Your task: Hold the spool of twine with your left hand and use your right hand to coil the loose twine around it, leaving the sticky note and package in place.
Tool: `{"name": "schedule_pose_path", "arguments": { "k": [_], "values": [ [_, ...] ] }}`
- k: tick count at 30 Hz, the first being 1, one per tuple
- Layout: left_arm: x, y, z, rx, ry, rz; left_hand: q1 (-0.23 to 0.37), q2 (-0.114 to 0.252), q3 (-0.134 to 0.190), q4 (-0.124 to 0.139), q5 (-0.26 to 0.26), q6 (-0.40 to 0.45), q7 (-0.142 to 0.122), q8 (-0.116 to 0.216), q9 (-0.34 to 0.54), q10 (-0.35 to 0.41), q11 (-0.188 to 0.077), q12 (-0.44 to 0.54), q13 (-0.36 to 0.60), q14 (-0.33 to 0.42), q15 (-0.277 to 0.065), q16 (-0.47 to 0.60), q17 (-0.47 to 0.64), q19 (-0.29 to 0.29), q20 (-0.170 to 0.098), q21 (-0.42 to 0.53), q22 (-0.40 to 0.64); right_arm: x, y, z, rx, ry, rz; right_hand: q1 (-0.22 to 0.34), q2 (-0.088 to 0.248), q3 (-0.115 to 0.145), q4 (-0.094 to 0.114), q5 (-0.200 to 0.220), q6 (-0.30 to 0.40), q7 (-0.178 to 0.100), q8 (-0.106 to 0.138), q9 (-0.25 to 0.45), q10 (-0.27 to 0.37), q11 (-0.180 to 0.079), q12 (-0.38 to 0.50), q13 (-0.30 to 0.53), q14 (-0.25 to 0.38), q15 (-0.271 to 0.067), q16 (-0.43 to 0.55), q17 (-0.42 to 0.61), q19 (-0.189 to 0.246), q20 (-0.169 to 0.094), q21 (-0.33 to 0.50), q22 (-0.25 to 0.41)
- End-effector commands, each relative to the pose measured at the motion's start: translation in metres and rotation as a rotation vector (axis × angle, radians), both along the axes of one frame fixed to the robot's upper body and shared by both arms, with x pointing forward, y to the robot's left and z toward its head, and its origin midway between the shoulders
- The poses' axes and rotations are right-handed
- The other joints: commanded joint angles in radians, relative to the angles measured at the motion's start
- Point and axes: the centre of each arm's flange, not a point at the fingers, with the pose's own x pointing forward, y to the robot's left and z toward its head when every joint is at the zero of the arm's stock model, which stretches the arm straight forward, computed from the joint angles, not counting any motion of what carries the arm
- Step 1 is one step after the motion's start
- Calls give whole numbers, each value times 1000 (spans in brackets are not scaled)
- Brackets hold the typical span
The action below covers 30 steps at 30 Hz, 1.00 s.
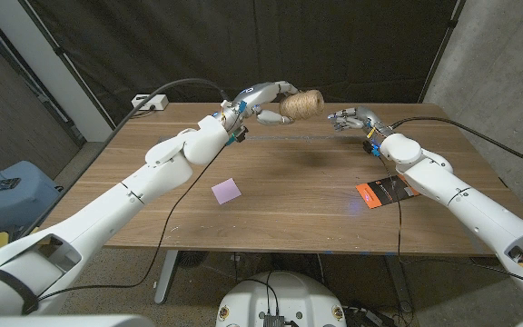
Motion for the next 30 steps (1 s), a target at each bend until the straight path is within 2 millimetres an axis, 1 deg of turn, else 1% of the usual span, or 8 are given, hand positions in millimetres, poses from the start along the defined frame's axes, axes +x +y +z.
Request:
{"name": "schedule_pose_path", "arguments": {
  "k": [1, 11, 30],
  "values": [
    [1, 2, 4, -7, -4, -1, 59, 112, 3, 4, 6, 60, -15, 21, 20, 5, -3, 0, 3, 3, -1, -4, 2, 0, -2, 5, 1, 1, 3, -6, 0, 13, 0, 0, 9, -6, -4, 1, 7, -2, -5, 6, 5, 2, -7, 2, 5, -115, -2, 5, -3, -93, 3, -1],
    [3, 3, 8, -15, -17, 3, 59, 115, 2, 5, 6, 61, -16, 23, 20, 6, -3, 0, 3, 2, 0, -3, 4, 1, -3, 6, 0, 1, 5, -12, 7, 25, 5, -1, 9, -6, -4, 1, 9, -3, -5, 6, 6, 3, -8, 4, 5, -115, -5, 6, -3, -93, 4, -1],
    [11, 5, 10, -17, -24, 18, 58, 115, 1, 5, 7, 64, -18, 24, 20, 6, -4, -1, 3, 3, 0, -5, 5, 1, -3, 7, 0, -12, 14, -20, 5, 24, 29, -2, 11, -5, -3, 1, 10, -4, -7, 6, 8, 4, -9, 6, 10, -116, -5, 9, -3, -93, 6, -1]
  ]
}}
